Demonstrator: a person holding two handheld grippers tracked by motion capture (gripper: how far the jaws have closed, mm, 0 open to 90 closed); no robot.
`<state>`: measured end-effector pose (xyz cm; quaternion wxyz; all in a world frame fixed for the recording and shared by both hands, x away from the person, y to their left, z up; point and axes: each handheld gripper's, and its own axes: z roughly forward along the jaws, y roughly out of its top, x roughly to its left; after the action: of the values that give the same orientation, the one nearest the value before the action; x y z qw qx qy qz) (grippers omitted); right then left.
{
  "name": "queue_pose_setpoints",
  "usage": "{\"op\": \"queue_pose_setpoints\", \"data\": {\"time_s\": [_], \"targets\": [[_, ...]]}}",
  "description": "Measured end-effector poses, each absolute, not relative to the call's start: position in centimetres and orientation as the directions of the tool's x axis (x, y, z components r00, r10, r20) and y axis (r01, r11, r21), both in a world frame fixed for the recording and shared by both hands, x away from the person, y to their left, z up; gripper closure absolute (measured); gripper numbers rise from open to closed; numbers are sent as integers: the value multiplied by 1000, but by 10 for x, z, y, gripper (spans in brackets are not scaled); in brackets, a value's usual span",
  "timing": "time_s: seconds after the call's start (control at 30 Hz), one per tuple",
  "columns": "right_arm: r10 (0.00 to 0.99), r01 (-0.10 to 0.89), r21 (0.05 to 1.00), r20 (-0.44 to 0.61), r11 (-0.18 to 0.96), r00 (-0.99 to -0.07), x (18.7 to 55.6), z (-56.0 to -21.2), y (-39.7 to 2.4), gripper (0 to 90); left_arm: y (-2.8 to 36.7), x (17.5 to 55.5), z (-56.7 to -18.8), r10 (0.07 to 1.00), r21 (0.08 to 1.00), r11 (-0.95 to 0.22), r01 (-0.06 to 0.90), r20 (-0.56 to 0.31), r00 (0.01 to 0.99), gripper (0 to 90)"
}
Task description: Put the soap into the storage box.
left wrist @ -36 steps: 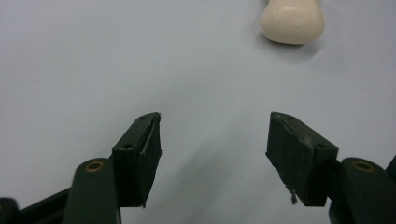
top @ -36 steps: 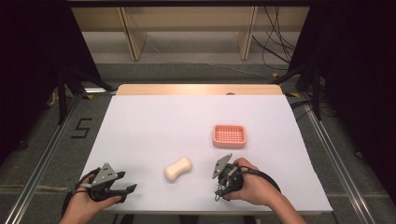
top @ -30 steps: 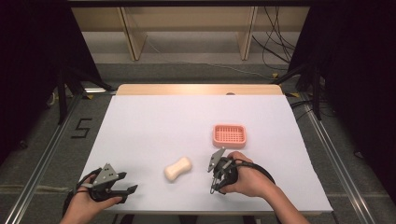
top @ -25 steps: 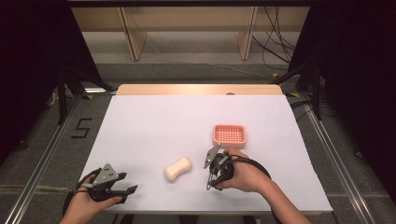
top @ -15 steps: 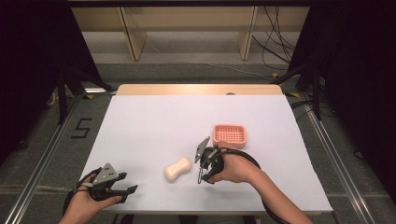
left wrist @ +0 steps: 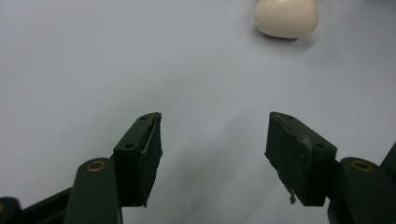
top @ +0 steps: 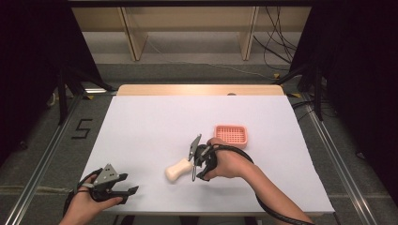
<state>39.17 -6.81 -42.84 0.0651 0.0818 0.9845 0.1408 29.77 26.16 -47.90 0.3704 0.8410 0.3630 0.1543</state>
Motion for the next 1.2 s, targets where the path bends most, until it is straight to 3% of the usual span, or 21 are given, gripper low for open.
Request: {"op": "queue_pose_setpoints", "data": {"time_s": [0.07, 0.23, 0.33, 0.77, 1.2], "targets": [[135, 94, 291, -122, 952, -983, 395, -429, -67, 368, 262, 298, -479, 723, 734, -465, 495, -8, 691, 355], [167, 132, 279, -106, 951, -980, 394, -429, -62, 365, 262, 298, -479, 721, 730, -472, 494, -4, 693, 355], [124, 86, 287, -116, 954, -985, 399, -431, -59, 362, 261, 298, -479, 723, 733, -466, 495, -7, 690, 355], [146, 115, 269, -101, 956, -984, 402, -430, -45, 353, 262, 298, -479, 723, 735, -465, 494, -6, 691, 355], [108, 75, 288, -97, 955, -989, 409, -437, -33, 323, 264, 299, -477, 700, 724, -502, 473, 20, 714, 354]]}}
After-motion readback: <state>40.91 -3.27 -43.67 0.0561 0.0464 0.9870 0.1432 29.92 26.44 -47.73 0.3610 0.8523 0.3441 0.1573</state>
